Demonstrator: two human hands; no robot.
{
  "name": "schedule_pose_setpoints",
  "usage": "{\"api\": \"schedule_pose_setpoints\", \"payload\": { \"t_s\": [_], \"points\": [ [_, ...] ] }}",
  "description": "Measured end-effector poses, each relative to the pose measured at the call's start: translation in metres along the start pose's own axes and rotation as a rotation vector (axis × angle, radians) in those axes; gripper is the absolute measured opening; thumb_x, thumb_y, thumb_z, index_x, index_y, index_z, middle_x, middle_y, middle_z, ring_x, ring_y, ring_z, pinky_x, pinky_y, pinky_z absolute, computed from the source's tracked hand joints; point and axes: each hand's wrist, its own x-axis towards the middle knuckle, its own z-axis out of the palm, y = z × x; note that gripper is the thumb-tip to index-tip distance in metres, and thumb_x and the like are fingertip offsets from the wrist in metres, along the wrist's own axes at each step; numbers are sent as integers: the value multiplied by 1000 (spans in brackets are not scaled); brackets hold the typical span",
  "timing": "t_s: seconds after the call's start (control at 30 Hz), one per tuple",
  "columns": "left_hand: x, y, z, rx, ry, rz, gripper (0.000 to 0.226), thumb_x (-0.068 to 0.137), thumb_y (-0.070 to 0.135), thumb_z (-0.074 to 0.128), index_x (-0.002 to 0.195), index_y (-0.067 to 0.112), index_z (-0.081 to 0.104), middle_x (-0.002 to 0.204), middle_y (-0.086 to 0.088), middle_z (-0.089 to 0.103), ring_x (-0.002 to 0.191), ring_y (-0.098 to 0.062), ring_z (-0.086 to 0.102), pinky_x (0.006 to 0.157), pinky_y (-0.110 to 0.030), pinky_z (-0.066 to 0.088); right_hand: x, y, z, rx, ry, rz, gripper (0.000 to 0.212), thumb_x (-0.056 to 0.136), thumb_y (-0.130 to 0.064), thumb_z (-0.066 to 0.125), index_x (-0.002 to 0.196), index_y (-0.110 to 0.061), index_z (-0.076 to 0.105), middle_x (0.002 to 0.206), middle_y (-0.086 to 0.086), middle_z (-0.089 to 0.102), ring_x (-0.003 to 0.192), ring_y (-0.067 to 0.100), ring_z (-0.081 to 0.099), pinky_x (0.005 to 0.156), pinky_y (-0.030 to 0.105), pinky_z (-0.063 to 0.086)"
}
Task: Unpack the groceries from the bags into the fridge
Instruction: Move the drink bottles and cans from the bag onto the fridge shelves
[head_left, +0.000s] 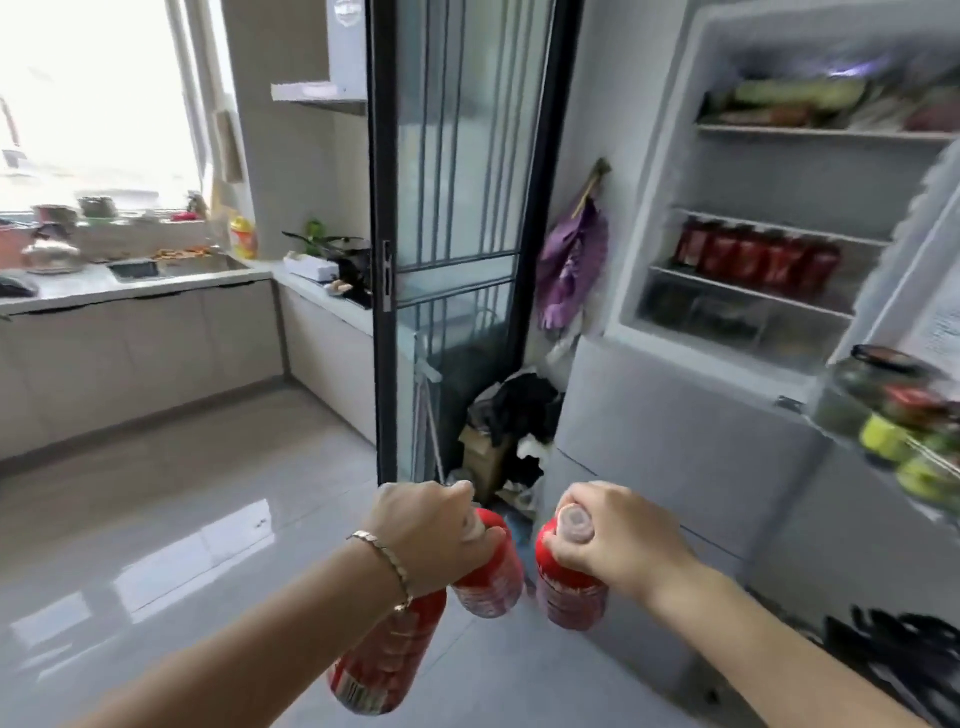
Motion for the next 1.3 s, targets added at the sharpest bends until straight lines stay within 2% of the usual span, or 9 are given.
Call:
{"api": "schedule_pose_setpoints", "payload": {
  "t_s": [0.2, 0.43, 0.6, 0.67, 0.77, 0.9, 1.03, 1.2, 1.3],
  "points": [
    [173, 16, 5, 8, 30, 261, 37, 89, 59, 34, 86, 22, 39, 96, -2, 66, 91, -26, 63, 68, -28, 35, 96, 75, -35, 31, 118, 217, 28, 79, -43, 62, 92, -19, 58, 95, -3, 61, 87, 21, 58, 71, 29, 44],
    [351, 49, -8, -20, 77, 474, 38, 89, 58, 34, 86, 21, 38, 95, 0, 65, 90, -23, 61, 72, -29, 38, 193, 160, -81, 109, 285, 422, 19, 78, -40, 63, 86, -23, 58, 89, -6, 62, 82, 14, 59, 71, 29, 45],
    [464, 83, -1, -91, 127, 510, 37, 88, 57, 36, 80, 22, 42, 68, 8, 49, 69, -17, 53, 66, -27, 40, 256, 237, -108, 108, 403, 496, 18, 82, -36, 60, 74, -23, 51, 80, -6, 58, 75, 12, 56, 59, 24, 38],
    [507, 100, 4, -99, 163, 517, 38, 88, 59, 36, 77, 22, 41, 64, 9, 47, 64, -15, 51, 65, -26, 40, 282, 272, -114, 104, 457, 522, 16, 82, -34, 59, 76, -21, 52, 79, -5, 60, 74, 15, 56, 57, 24, 35],
    [571, 126, 11, -125, 191, 474, 38, 88, 59, 36, 77, 23, 43, 65, 9, 50, 60, -11, 49, 64, -25, 41, 322, 326, -127, 117, 517, 546, 12, 83, -35, 60, 80, -25, 53, 83, -8, 61, 77, 13, 57, 59, 24, 38],
    [652, 159, 12, -141, 225, 449, 41, 88, 61, 35, 68, 26, 33, 66, 11, 47, 65, -12, 48, 69, -26, 41, 377, 397, -155, 129, 571, 552, 15, 84, -38, 60, 84, -24, 54, 85, -10, 61, 79, 13, 58, 63, 28, 44],
    [722, 183, 2, -146, 282, 424, 40, 88, 62, 34, 82, 24, 46, 66, 11, 46, 66, -13, 49, 66, -26, 40, 424, 453, -186, 107, 722, 570, 14, 84, -35, 63, 88, -22, 57, 86, -8, 60, 78, 13, 54, 55, 21, 36],
    [795, 200, -5, -141, 380, 405, 43, 86, 65, 34, 78, 24, 43, 71, 8, 51, 70, -17, 52, 66, -27, 39, 466, 506, -209, 131, 947, 647, 25, 83, -37, 66, 84, -14, 59, 81, -1, 61, 74, 19, 56, 60, 29, 37],
    [827, 210, -5, -144, 406, 440, 43, 86, 64, 34, 82, 23, 46, 74, 8, 51, 72, -16, 50, 67, -27, 37, 480, 524, -210, 40, 993, 721, 27, 84, -40, 64, 88, -14, 61, 85, -1, 58, 76, 19, 52, 62, 29, 36]
  ]
}}
